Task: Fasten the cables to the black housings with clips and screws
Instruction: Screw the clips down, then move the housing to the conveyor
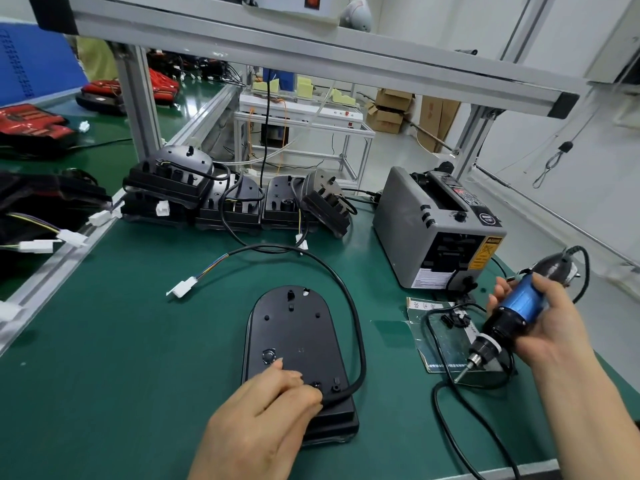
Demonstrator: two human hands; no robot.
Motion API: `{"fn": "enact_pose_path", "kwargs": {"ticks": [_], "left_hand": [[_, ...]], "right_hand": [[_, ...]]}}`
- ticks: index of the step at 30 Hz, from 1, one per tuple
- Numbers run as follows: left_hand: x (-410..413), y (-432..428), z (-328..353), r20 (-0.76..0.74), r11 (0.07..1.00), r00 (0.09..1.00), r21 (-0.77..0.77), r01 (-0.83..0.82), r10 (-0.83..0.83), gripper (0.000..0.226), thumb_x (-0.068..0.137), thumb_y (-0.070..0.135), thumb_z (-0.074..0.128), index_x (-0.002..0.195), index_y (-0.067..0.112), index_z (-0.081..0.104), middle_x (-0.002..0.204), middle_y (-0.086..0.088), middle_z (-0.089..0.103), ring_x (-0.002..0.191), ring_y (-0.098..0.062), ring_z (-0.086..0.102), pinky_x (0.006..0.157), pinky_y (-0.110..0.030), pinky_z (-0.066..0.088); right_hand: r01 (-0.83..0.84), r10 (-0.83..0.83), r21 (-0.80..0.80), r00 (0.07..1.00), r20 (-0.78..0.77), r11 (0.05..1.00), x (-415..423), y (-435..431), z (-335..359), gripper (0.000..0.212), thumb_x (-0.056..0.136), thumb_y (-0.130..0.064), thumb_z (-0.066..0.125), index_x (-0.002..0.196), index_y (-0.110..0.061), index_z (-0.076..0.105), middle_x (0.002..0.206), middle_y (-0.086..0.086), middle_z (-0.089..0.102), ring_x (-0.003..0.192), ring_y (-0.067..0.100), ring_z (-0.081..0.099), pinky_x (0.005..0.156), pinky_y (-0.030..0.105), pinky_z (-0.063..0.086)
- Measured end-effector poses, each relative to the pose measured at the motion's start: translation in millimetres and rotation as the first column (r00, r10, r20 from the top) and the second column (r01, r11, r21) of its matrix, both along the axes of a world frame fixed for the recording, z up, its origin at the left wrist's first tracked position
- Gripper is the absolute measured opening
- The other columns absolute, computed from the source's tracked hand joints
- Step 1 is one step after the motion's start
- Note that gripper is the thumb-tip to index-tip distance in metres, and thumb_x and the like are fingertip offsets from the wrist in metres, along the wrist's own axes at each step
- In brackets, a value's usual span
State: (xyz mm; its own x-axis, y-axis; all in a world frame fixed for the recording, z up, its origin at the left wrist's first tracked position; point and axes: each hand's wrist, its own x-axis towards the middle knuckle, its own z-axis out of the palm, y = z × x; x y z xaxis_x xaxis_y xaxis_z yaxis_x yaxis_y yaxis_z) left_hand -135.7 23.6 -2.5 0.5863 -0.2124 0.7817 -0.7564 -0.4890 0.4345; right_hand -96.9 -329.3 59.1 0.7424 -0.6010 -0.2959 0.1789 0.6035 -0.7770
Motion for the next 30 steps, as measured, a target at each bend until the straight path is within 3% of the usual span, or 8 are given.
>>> {"fn": "enact_pose_path", "kwargs": {"ticks": [7, 11, 15, 23, 30], "left_hand": [[-0.3, -0.1, 0.5, -0.011, 1.000, 1.000, -0.002, 0.004, -0.004, 0.002, 0.085, 0.029, 0.058, 0.084, 0.031, 0.059, 0.081, 0.010, 0.060, 0.082, -0.003, 0.063, 0.090, -0.024, 0.051], [-1.1, 0.1, 1.3, -0.018, 1.000, 1.000, -0.003, -0.003, 0.003, 0.003, 0.084, 0.028, 0.058, 0.084, 0.031, 0.059, 0.082, 0.011, 0.060, 0.084, -0.002, 0.063, 0.090, -0.024, 0.051], [-1.9, -0.5, 3.5, -0.028, 1.000, 1.000, -0.001, 0.001, -0.001, 0.005, 0.084, 0.027, 0.058, 0.082, 0.032, 0.058, 0.082, 0.012, 0.058, 0.086, -0.001, 0.062, 0.091, -0.023, 0.050], [-2.9, -1.1, 6.8, -0.014, 0.998, 0.999, 0.048, -0.047, 0.048, 0.021, 0.083, 0.025, 0.057, 0.068, 0.021, 0.071, 0.075, 0.007, 0.062, 0.082, -0.002, 0.062, 0.087, -0.025, 0.052], [-3.0, -0.1, 4.7, -0.039, 0.999, 0.999, 0.019, -0.029, 0.029, 0.008, 0.083, 0.025, 0.060, 0.077, 0.026, 0.066, 0.083, 0.010, 0.059, 0.087, -0.003, 0.063, 0.092, -0.022, 0.050]], "right_hand": [[0.045, -0.042, -0.021, 0.991, 0.127, 0.999, 4.2, 15.5, 15.1, 0.021, 0.085, -0.022, 0.060, 0.104, -0.014, 0.055, 0.113, 0.002, 0.069, 0.093, 0.018, 0.070, 0.070, 0.025, 0.051], [0.018, -0.004, -0.084, 0.987, 0.159, 0.996, 5.2, 29.6, 23.7, 0.033, 0.087, -0.021, 0.056, 0.117, -0.009, 0.054, 0.110, 0.000, 0.068, 0.074, 0.009, 0.066, 0.062, 0.021, 0.051], [0.023, 0.007, -0.119, 0.969, 0.247, 0.993, 2.1, 49.8, 33.0, 0.011, 0.086, -0.019, 0.055, 0.096, -0.014, 0.053, 0.094, -0.001, 0.070, 0.065, 0.010, 0.058, 0.061, 0.021, 0.050], [-0.141, 0.191, -0.154, 0.900, 0.392, 0.978, 4.1, 131.6, 60.7, 0.014, 0.085, -0.022, 0.058, 0.097, -0.016, 0.055, 0.094, 0.000, 0.066, 0.061, 0.010, 0.055, 0.062, 0.022, 0.048], [-0.349, 0.428, -0.256, 0.802, 0.416, 0.902, 10.5, 187.9, 75.8, 0.025, 0.079, -0.025, 0.061, 0.099, -0.015, 0.053, 0.086, -0.001, 0.068, 0.057, 0.011, 0.054, 0.055, 0.023, 0.048]]}}
